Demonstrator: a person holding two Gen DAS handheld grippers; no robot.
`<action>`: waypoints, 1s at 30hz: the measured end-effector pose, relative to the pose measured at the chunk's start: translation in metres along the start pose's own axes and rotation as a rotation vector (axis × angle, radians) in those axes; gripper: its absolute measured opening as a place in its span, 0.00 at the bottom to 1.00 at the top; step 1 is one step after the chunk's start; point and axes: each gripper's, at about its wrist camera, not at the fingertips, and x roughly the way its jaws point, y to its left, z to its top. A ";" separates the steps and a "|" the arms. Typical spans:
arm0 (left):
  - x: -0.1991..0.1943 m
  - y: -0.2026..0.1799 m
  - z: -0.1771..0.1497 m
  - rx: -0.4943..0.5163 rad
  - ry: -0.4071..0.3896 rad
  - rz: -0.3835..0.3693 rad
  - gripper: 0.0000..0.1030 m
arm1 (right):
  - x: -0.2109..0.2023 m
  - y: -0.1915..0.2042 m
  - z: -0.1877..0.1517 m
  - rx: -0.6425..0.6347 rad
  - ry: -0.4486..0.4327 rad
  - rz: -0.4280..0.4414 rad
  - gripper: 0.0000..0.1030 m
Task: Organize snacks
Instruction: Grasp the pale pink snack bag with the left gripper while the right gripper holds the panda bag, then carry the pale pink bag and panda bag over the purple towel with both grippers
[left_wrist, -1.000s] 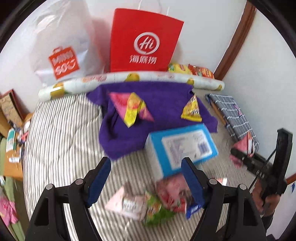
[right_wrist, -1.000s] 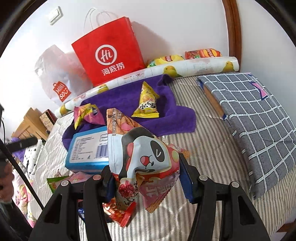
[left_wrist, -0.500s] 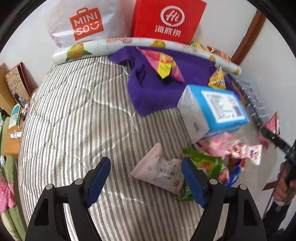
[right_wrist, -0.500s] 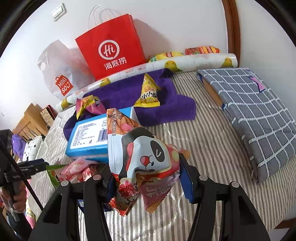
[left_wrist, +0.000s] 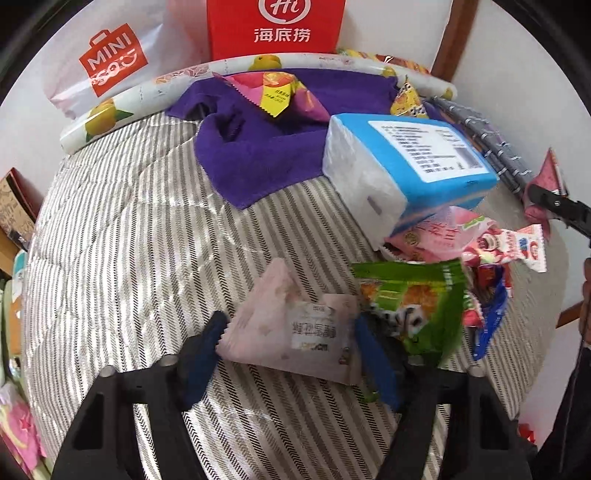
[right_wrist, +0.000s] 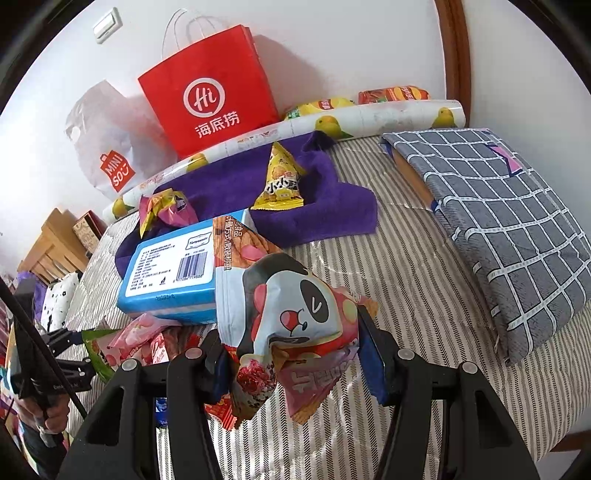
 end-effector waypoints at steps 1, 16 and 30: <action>-0.002 0.000 0.000 0.002 -0.007 -0.007 0.50 | 0.000 -0.001 0.000 0.002 -0.001 -0.002 0.55; -0.031 0.025 0.007 -0.102 -0.083 -0.100 0.31 | -0.001 -0.001 0.010 0.006 -0.009 -0.021 0.55; -0.078 0.005 0.070 -0.043 -0.189 -0.128 0.30 | -0.003 0.032 0.043 -0.038 -0.053 -0.007 0.55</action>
